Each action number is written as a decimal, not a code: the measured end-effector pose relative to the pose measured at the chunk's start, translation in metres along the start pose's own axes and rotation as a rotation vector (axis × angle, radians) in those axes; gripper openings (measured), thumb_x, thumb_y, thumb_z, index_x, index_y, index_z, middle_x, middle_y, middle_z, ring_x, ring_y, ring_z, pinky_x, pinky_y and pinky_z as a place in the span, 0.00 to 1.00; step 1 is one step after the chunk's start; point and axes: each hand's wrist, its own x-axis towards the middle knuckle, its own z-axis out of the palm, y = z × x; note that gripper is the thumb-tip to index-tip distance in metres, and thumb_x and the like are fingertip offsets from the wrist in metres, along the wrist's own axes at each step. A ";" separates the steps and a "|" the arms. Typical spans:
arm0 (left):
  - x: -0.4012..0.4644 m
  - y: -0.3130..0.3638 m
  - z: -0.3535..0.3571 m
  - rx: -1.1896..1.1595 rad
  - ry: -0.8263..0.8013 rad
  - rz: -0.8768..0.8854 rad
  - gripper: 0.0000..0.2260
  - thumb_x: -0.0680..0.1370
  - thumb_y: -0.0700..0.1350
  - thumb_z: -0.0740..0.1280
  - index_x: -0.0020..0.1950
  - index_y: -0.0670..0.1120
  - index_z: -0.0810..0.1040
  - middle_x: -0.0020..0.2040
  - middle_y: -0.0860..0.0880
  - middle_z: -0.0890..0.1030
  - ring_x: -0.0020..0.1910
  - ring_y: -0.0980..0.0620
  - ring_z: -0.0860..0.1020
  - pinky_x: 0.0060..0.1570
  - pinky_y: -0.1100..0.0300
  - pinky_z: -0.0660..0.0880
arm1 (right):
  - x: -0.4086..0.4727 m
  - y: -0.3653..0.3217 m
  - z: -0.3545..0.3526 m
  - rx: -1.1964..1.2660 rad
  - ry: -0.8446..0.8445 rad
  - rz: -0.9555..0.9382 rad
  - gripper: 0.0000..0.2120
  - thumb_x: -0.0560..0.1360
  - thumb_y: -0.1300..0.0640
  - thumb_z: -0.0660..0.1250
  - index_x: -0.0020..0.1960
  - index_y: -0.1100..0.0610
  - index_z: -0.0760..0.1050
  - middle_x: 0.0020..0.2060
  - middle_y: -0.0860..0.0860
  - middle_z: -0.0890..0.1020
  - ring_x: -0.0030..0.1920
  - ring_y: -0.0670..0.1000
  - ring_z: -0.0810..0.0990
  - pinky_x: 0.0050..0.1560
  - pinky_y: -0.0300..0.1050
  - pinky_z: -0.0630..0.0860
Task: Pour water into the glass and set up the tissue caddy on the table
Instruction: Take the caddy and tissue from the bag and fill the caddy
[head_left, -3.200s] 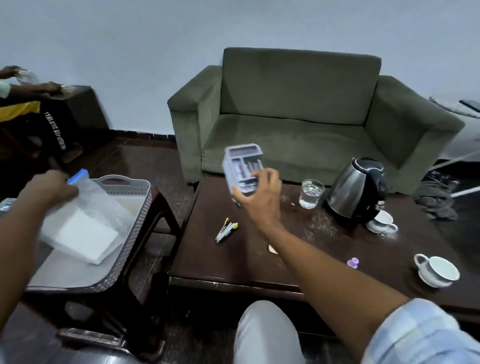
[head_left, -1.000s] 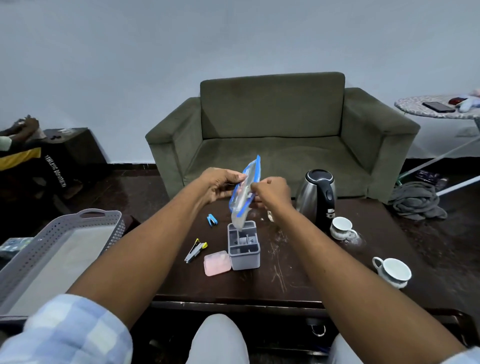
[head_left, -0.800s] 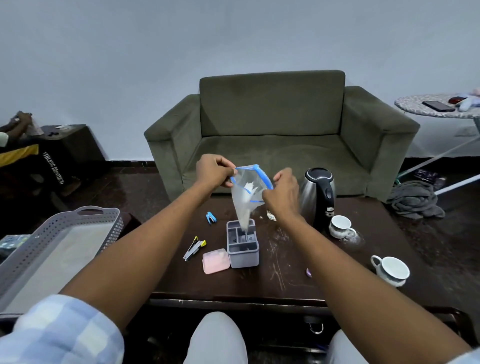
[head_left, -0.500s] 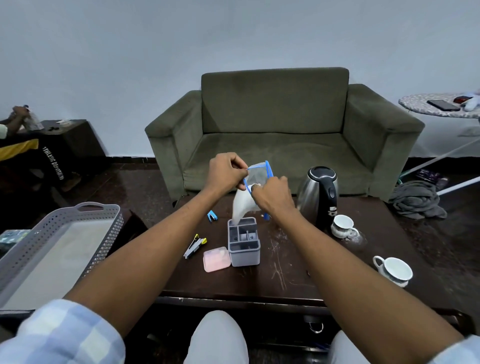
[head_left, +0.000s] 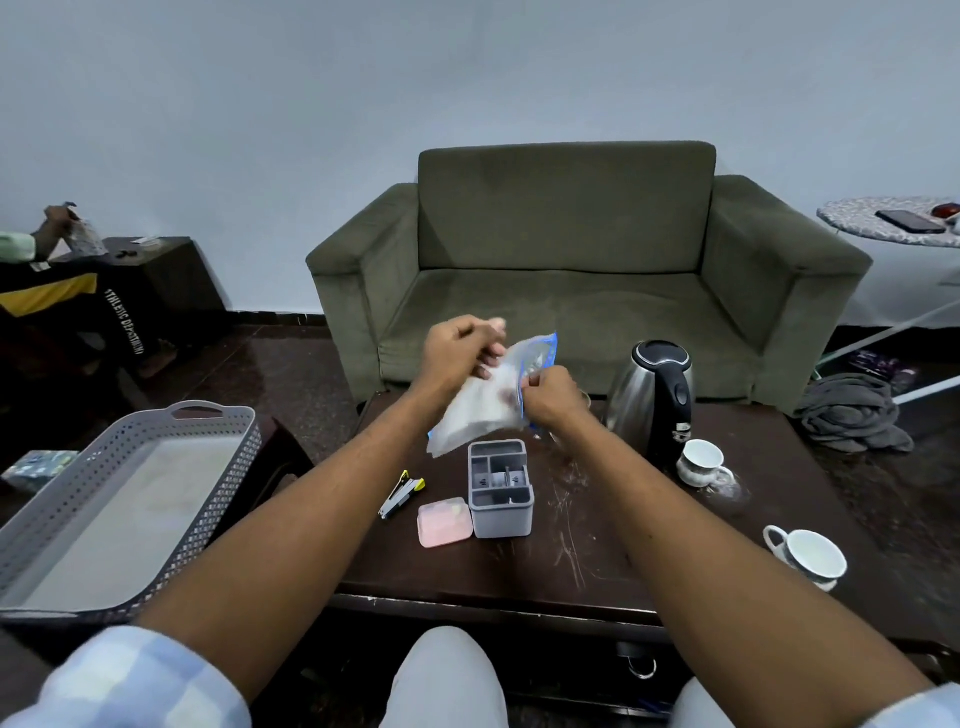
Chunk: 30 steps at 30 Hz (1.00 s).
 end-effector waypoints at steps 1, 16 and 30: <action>0.005 -0.006 -0.009 0.034 0.094 -0.025 0.09 0.81 0.48 0.71 0.44 0.45 0.83 0.39 0.46 0.84 0.39 0.49 0.80 0.44 0.55 0.77 | -0.001 0.000 -0.001 0.120 -0.063 -0.010 0.12 0.79 0.67 0.65 0.38 0.70 0.74 0.34 0.62 0.73 0.32 0.57 0.71 0.29 0.44 0.66; -0.018 -0.081 -0.096 -0.134 0.046 -0.783 0.14 0.83 0.37 0.68 0.67 0.34 0.78 0.53 0.39 0.88 0.45 0.44 0.87 0.53 0.46 0.85 | 0.008 0.027 -0.014 0.396 -0.090 -0.049 0.13 0.81 0.69 0.64 0.41 0.59 0.79 0.41 0.59 0.84 0.40 0.57 0.83 0.39 0.51 0.82; -0.021 -0.088 -0.058 0.452 -0.424 -0.103 0.50 0.69 0.25 0.76 0.85 0.45 0.56 0.75 0.48 0.74 0.77 0.49 0.71 0.74 0.62 0.71 | 0.000 0.041 -0.017 0.085 -0.217 -0.306 0.07 0.76 0.67 0.67 0.41 0.66 0.72 0.37 0.55 0.72 0.34 0.46 0.73 0.34 0.40 0.72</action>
